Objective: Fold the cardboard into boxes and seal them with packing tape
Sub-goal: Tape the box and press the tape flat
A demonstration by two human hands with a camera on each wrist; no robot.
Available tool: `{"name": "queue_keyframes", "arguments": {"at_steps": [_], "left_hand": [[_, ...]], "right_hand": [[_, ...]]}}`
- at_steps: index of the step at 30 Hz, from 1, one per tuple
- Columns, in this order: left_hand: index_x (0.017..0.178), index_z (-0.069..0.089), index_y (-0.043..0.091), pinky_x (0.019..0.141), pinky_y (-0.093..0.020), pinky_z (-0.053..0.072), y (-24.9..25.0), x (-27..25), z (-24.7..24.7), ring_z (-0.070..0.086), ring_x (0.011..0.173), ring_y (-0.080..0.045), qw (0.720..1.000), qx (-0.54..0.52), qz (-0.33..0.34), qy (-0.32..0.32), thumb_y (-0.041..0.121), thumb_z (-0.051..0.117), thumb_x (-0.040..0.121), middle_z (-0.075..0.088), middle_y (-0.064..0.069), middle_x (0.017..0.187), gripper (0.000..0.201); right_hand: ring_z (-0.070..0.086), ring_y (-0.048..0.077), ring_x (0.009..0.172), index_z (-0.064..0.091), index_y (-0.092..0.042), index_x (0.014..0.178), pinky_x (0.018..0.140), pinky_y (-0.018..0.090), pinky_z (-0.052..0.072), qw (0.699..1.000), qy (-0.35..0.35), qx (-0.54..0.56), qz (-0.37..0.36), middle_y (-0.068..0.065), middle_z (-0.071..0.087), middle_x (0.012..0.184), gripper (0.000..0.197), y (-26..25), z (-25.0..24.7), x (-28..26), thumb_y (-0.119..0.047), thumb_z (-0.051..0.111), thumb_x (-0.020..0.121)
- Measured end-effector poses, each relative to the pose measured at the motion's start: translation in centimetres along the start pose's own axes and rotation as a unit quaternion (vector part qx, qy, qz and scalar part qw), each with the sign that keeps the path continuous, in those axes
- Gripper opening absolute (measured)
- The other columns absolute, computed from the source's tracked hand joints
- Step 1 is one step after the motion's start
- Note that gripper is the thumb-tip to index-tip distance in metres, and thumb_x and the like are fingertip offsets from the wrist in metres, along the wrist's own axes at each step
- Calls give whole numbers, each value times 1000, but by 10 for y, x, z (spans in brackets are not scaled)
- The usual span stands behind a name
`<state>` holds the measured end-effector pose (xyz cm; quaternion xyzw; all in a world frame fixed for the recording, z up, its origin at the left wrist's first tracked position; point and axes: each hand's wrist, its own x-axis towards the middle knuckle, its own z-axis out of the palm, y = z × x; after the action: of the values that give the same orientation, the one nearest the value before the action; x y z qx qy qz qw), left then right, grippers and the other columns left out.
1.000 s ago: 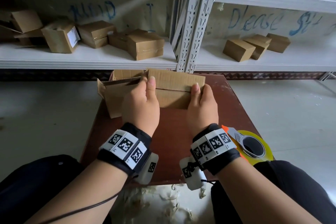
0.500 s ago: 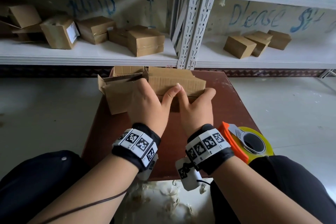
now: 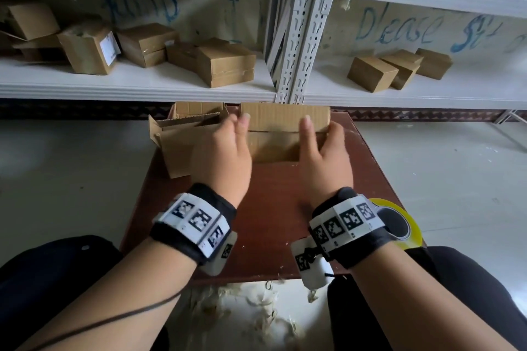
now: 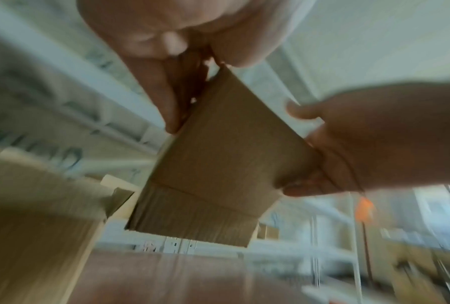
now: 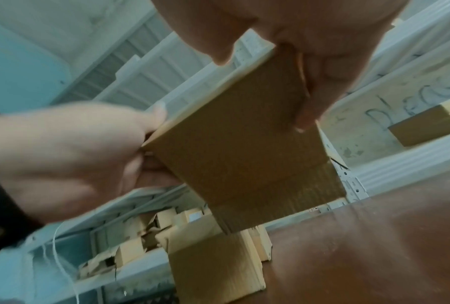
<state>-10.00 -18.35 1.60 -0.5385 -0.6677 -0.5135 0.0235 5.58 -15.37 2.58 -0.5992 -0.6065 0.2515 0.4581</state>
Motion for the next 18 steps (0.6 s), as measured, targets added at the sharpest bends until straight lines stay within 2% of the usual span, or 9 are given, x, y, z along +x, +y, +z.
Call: {"name": "queue_keyframes", "arguments": {"at_steps": [1, 2, 4, 6, 8, 10, 12, 15, 18], "left_hand": [[111, 65, 8, 63, -35, 49, 6, -7, 2, 69, 85, -33, 999, 25, -2, -43, 45, 41, 108, 72, -11, 92, 44], [136, 55, 3, 79, -40, 52, 11, -13, 4, 66, 108, -36, 997, 43, -7, -69, 52, 40, 105, 70, -17, 120, 59], [147, 43, 4, 89, -42, 51, 16, -19, 4, 60, 123, -35, 994, 63, -25, -82, 63, 43, 99, 61, -16, 137, 77], [143, 48, 7, 86, -43, 53, 12, -15, 1, 63, 118, -35, 993, 79, -39, -73, 68, 46, 97, 65, -14, 131, 76], [129, 62, 9, 79, -44, 56, -1, 0, -3, 68, 102, -38, 996, 67, -30, -42, 64, 45, 101, 73, -15, 110, 63], [91, 68, 14, 61, -38, 49, -10, 14, -8, 66, 72, -33, 1000, 13, -27, -10, 56, 45, 105, 66, -7, 71, 50], [62, 50, 17, 53, -35, 34, -14, 22, -12, 51, 52, -17, 998, -40, -57, 2, 49, 46, 107, 47, 4, 52, 55], [57, 40, 12, 55, -39, 37, -18, 25, -14, 41, 48, -11, 993, -73, -92, 16, 48, 42, 108, 38, 3, 47, 62], [55, 33, 17, 53, -36, 26, -13, 20, -10, 40, 47, -9, 993, -89, -78, 2, 39, 44, 109, 34, 4, 48, 59]], "right_hand": [[61, 14, 95, 48, -19, 131, 81, 30, 43, 1000, -19, 2, 6, -10, 65, 108, 60, 0, 4, -4, -69, 48, 97], [62, 13, 100, 45, -22, 133, 84, 31, 46, 999, -31, 8, 11, -10, 65, 117, 65, 0, 8, -9, -72, 52, 93], [65, 16, 101, 43, -24, 127, 84, 34, 50, 999, -44, -1, 24, -8, 64, 118, 67, 3, 15, -14, -76, 58, 87], [65, 22, 93, 42, -25, 115, 79, 36, 51, 997, -51, -33, 37, -5, 65, 107, 63, 3, 16, -11, -78, 58, 85], [62, 25, 82, 48, -22, 107, 72, 35, 47, 998, -38, -39, 27, -5, 66, 91, 56, 2, 12, -2, -74, 57, 90], [62, 24, 73, 55, -21, 99, 64, 33, 43, 1000, -12, -14, -14, -6, 64, 74, 41, -1, 7, 7, -62, 52, 100], [64, 24, 67, 58, -26, 85, 62, 37, 50, 998, 19, -6, -56, -5, 64, 65, 35, -3, 4, 13, -52, 46, 106], [67, 12, 63, 61, -34, 74, 66, 47, 59, 996, 54, 57, -48, -15, 67, 64, 40, -5, -1, 18, -46, 44, 108], [70, 18, 84, 67, -24, 98, 77, 42, 55, 998, 27, 49, -42, -10, 73, 87, 46, -9, -4, 11, -61, 41, 104]]}}
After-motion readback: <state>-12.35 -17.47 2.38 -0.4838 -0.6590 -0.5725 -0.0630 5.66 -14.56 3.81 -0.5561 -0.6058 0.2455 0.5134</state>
